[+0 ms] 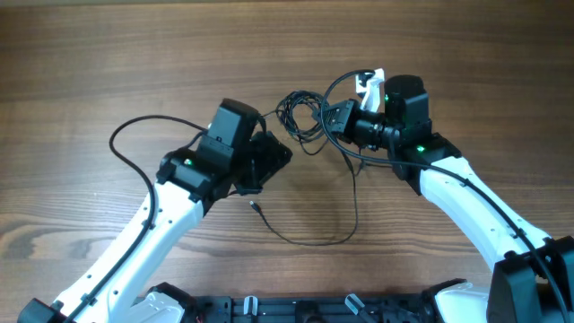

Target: Untangle cables

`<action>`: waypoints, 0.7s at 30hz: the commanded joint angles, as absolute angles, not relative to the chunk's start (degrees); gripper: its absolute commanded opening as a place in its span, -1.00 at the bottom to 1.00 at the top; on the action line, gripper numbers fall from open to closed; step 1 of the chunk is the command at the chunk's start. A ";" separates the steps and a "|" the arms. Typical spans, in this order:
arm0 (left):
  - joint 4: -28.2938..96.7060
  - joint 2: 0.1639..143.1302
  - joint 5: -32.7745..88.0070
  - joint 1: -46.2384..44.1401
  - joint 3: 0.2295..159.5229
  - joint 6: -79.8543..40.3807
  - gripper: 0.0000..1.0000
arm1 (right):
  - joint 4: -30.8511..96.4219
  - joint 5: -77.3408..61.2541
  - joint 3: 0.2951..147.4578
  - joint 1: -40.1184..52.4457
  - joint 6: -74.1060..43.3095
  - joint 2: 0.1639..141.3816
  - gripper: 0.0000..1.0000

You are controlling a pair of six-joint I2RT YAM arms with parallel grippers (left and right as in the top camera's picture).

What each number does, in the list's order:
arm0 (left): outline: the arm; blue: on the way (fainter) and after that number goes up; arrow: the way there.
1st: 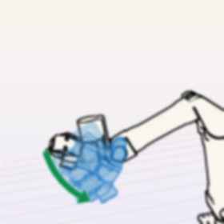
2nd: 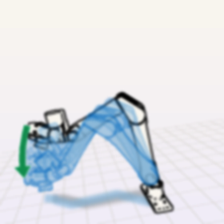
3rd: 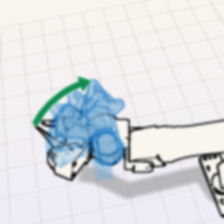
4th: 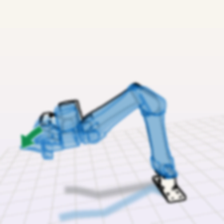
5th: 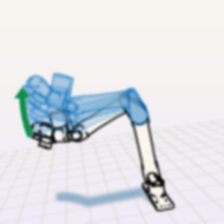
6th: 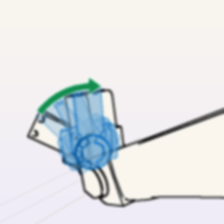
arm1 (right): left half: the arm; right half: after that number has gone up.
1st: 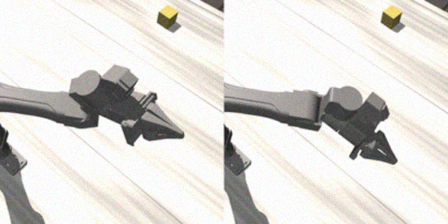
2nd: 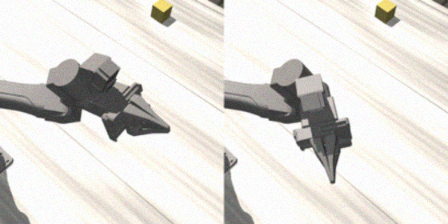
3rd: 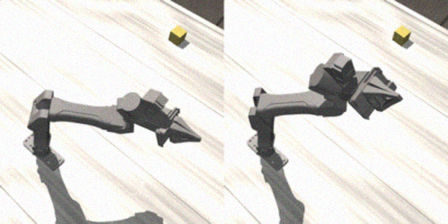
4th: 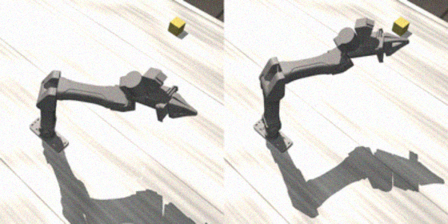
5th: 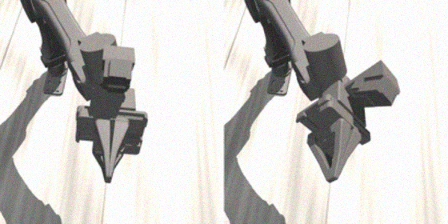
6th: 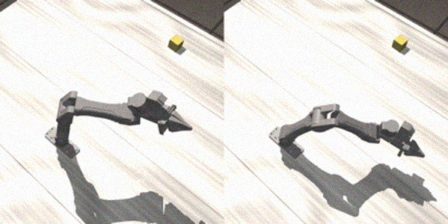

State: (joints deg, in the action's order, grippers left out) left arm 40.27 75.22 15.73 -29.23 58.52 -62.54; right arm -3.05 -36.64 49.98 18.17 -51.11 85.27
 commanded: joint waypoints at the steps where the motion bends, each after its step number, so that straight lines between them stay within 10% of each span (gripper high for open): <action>1: 41.08 75.88 14.26 -31.05 58.85 -67.20 0.11 | -4.03 -39.46 50.22 18.13 -55.83 85.95 -0.92; 21: 30.22 80.60 15.31 -32.12 55.29 -71.40 0.19 | -10.13 -47.88 50.22 18.13 -69.58 85.95 -0.91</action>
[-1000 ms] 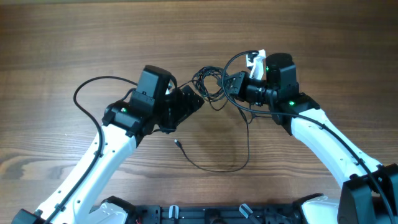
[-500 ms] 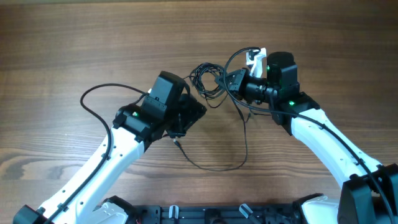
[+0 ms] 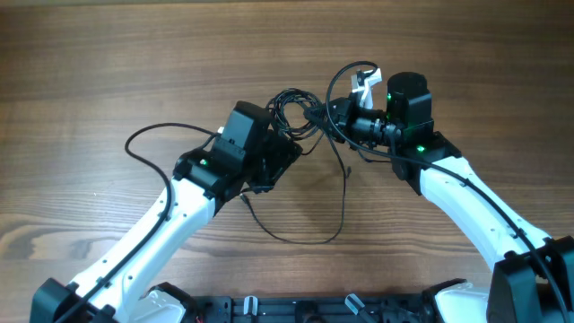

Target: Untangle cables

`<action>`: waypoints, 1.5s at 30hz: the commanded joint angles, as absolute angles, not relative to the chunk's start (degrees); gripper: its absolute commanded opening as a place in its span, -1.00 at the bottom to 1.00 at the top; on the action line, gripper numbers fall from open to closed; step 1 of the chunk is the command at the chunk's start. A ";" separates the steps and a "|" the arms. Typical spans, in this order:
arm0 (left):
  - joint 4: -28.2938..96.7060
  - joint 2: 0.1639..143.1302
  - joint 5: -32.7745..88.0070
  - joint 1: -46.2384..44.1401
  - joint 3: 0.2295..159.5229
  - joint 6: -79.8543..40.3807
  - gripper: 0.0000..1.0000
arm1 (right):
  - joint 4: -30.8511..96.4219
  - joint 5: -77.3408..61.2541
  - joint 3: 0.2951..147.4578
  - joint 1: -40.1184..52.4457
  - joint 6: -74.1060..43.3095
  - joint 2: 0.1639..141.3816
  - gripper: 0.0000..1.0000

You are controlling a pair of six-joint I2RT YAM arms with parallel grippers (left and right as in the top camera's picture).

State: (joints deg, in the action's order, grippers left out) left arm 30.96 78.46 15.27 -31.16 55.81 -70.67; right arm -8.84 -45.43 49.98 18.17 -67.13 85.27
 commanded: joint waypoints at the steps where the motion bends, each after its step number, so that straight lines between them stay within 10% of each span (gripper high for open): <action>1: 30.22 81.14 15.33 -32.56 55.29 -71.16 0.18 | -11.07 -47.86 50.22 18.06 -69.65 85.95 -0.92; 17: 39.99 84.23 15.31 -38.13 55.29 -66.37 0.03 | -18.33 -43.33 50.22 10.09 -66.04 85.95 -0.91; 31: 31.11 78.76 21.69 -27.24 55.29 -61.73 0.81 | -3.60 -44.03 50.17 10.55 -55.05 85.95 -0.91; 45: 22.61 78.02 21.17 -26.15 55.29 -76.69 0.84 | -3.09 -45.91 50.13 16.32 -57.43 85.95 -0.91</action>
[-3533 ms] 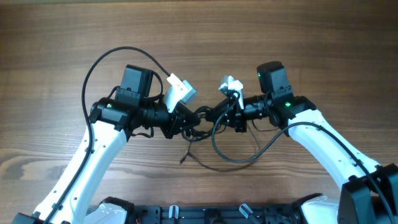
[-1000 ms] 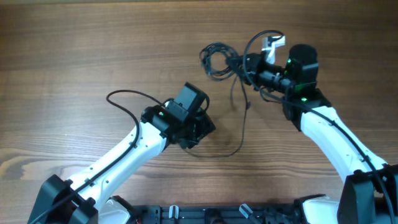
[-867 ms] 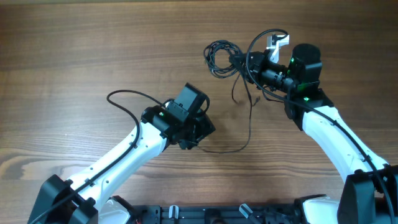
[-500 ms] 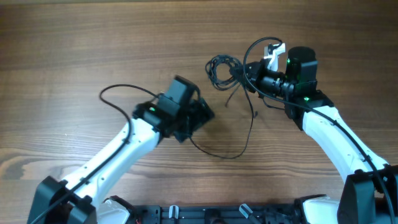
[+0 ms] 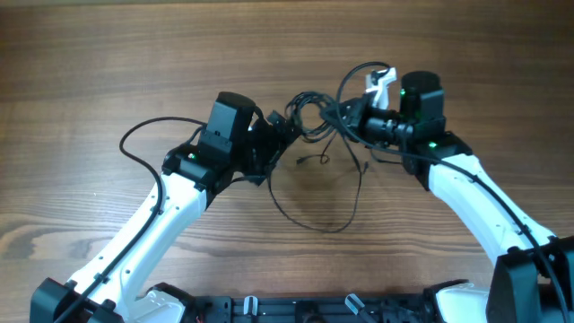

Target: Untangle cables

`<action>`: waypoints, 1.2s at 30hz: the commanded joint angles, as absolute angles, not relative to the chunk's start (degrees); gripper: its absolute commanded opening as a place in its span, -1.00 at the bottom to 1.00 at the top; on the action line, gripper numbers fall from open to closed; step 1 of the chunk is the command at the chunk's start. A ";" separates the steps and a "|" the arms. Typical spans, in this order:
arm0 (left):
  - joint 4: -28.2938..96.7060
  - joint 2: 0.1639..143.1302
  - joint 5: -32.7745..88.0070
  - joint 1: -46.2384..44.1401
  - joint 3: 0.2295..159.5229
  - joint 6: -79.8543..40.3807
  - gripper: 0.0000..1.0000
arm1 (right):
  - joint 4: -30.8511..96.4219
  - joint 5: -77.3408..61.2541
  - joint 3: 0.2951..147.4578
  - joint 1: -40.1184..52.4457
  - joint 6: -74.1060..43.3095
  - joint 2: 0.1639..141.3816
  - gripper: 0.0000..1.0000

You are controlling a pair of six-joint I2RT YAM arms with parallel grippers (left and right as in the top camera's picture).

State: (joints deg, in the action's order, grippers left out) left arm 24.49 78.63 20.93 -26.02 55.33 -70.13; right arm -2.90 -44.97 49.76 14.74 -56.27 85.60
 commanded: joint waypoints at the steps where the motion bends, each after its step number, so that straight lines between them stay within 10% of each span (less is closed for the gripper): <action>1: 22.44 78.02 20.64 -26.15 55.29 -77.76 0.85 | -3.09 -45.91 50.13 16.64 -58.41 85.95 -0.91; 15: 22.48 78.54 10.11 -32.73 55.29 -92.55 0.57 | -3.14 -44.25 50.13 20.14 -75.16 85.95 -0.91; 30: 24.16 78.54 3.25 -34.28 55.29 -95.37 -0.73 | -2.83 -42.06 50.13 21.71 -74.87 85.95 -0.90; 33: 25.47 78.54 1.21 -34.28 55.29 -94.76 -0.92 | -1.98 -40.82 50.13 21.69 -71.90 85.95 -0.75; 36: 28.08 78.54 -2.37 -34.20 55.29 -94.70 -0.92 | -0.27 -38.04 50.13 21.69 -65.23 85.95 -0.10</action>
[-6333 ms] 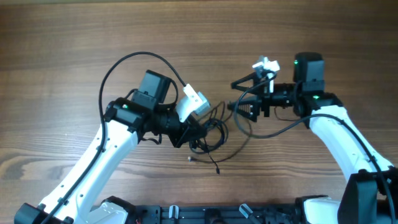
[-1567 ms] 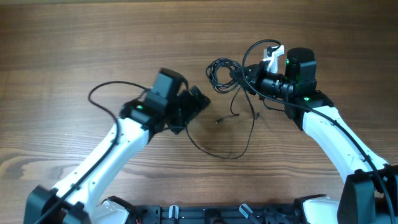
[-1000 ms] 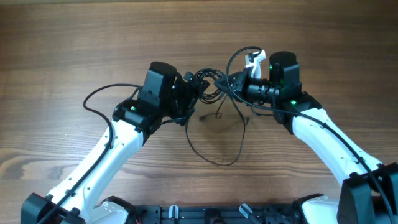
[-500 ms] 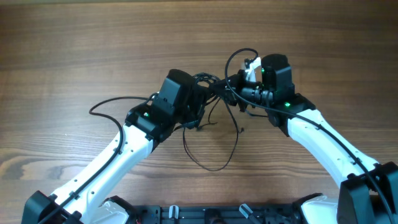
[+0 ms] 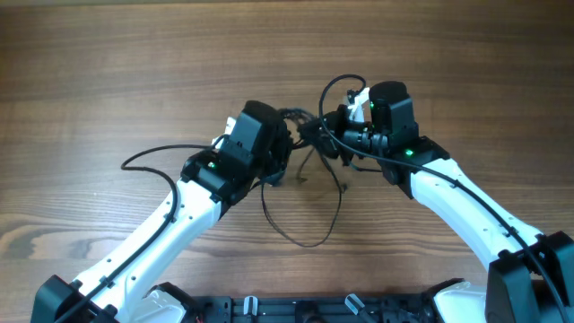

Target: Untangle cables

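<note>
A black cable is bunched in a tangle [image 5: 299,117] at the table's middle. One strand hangs from it in a long loop [image 5: 309,240] toward the front, and a tail [image 5: 152,154] runs off to the left. The white plug [image 5: 359,99] sits by the right wrist. My left gripper [image 5: 283,149] is pressed against the tangle from the left, its fingers mostly hidden under the wrist and seemingly shut on a strand. My right gripper [image 5: 321,135] is shut on the cable on the tangle's right side. The two grippers are almost touching.
The wooden table [image 5: 108,63] carries only the cable. A black rail [image 5: 296,309] runs along the front edge between the arm bases.
The right gripper has moved left and slightly nearer, closing on the left one. The left gripper has shifted right and toward the front. The tangle is squeezed between them and the loop is narrower.
At first the left gripper stood apart, left of the tangle, while the right one held the cable by the white plug. The left gripper was then closer, then at the tangle's edge. Now both grippers meet at the tangle.
</note>
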`<action>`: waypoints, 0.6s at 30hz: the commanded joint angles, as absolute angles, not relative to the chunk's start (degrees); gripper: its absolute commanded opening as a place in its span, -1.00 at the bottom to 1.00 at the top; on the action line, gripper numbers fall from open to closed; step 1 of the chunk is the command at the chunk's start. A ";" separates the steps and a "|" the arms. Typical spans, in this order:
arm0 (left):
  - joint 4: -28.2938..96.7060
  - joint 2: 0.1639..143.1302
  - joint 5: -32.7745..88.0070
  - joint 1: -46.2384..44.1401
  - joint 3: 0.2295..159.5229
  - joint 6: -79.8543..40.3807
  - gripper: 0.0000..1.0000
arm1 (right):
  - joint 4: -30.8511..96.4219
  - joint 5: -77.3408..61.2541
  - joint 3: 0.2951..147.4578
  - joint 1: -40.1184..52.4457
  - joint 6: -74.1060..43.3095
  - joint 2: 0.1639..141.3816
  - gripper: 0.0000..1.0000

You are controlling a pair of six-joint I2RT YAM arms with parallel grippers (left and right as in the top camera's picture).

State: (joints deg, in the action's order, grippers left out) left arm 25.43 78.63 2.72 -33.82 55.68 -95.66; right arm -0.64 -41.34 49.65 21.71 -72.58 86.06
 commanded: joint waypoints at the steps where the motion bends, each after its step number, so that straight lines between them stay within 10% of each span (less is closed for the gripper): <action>1: 28.88 78.54 -3.38 -34.15 55.29 -94.45 -0.92 | 0.16 -36.97 50.13 21.69 -62.02 85.95 0.19; 5: 30.02 78.52 -4.58 -32.93 55.29 -91.35 -0.92 | 2.55 -32.60 50.13 21.69 -48.88 85.95 1.00; 18: 30.61 78.41 1.02 -26.81 55.29 -87.35 -0.92 | 8.40 -30.83 50.13 25.34 -25.26 85.95 0.99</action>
State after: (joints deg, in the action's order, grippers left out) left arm 30.92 78.63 -1.21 -27.94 55.53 -90.04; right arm 8.67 -31.68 49.65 23.51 -32.40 86.06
